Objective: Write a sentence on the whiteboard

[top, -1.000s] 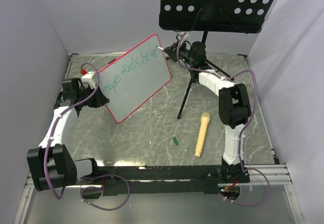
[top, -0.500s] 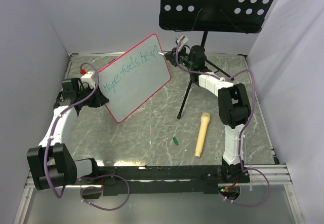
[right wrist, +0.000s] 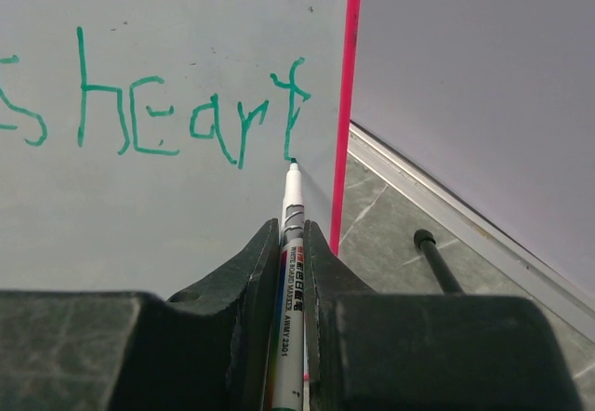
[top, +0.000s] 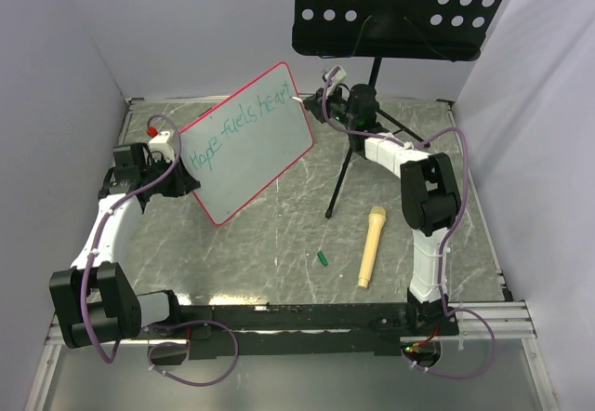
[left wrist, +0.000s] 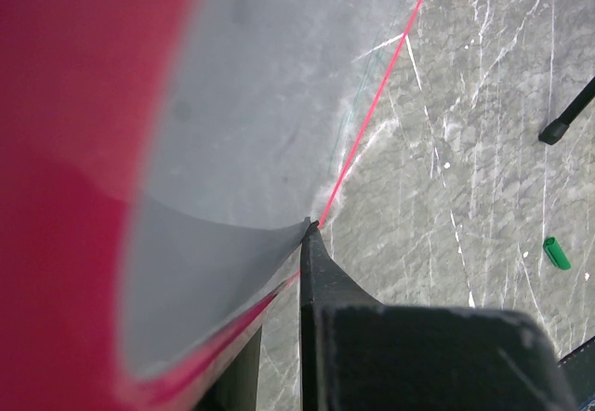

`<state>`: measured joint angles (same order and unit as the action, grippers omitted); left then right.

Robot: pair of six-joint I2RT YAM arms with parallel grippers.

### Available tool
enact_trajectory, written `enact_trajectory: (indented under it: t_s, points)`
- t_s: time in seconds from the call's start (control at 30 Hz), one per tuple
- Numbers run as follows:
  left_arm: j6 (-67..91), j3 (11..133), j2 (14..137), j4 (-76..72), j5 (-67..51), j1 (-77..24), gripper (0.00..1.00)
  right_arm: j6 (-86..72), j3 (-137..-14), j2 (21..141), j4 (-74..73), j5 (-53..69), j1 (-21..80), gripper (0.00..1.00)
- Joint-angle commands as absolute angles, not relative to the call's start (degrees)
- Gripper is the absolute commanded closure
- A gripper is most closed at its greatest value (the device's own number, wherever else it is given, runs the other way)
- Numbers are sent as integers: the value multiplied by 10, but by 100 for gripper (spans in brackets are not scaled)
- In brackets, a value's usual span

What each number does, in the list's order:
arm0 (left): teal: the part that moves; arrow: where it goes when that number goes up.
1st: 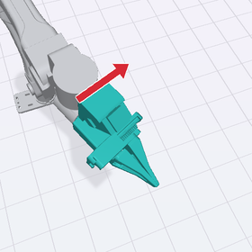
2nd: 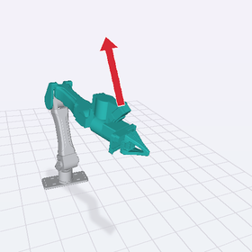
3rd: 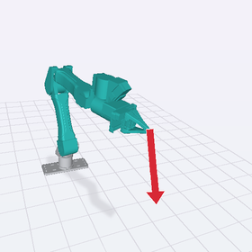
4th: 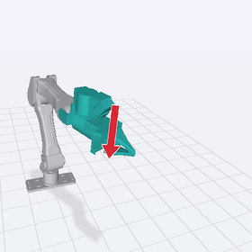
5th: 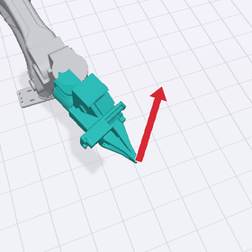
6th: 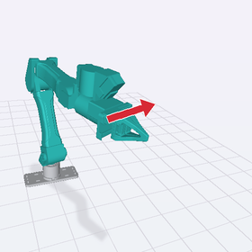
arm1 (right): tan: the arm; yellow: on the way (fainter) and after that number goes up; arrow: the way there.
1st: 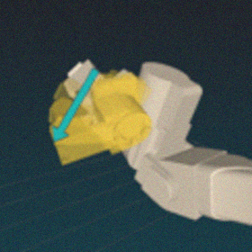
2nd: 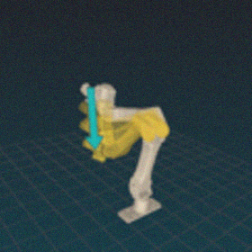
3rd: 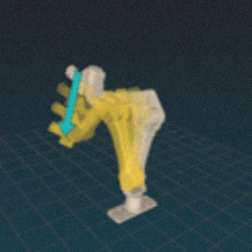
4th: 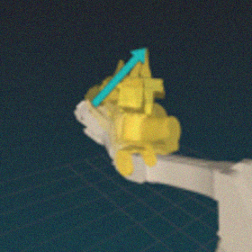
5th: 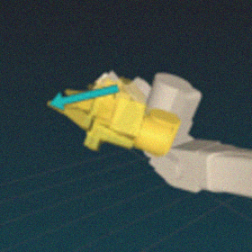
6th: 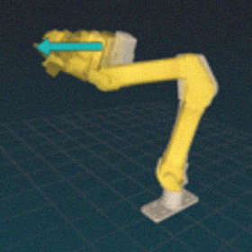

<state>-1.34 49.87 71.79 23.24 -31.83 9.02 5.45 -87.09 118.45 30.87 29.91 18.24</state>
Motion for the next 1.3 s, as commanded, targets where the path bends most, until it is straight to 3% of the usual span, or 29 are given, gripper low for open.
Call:
enact_trajectory:
  t_s: [0.0,0.53,1.27]
  points:
    - [-163,450,765,336,-62,89,99,62,-897,1170,324,285,185,100]
    - [-163,448,766,336,-61,89,99,25,-844,1110,402,301,180,100]
    - [-163,445,765,332,-63,89,99,49,-930,1177,331,283,182,100]
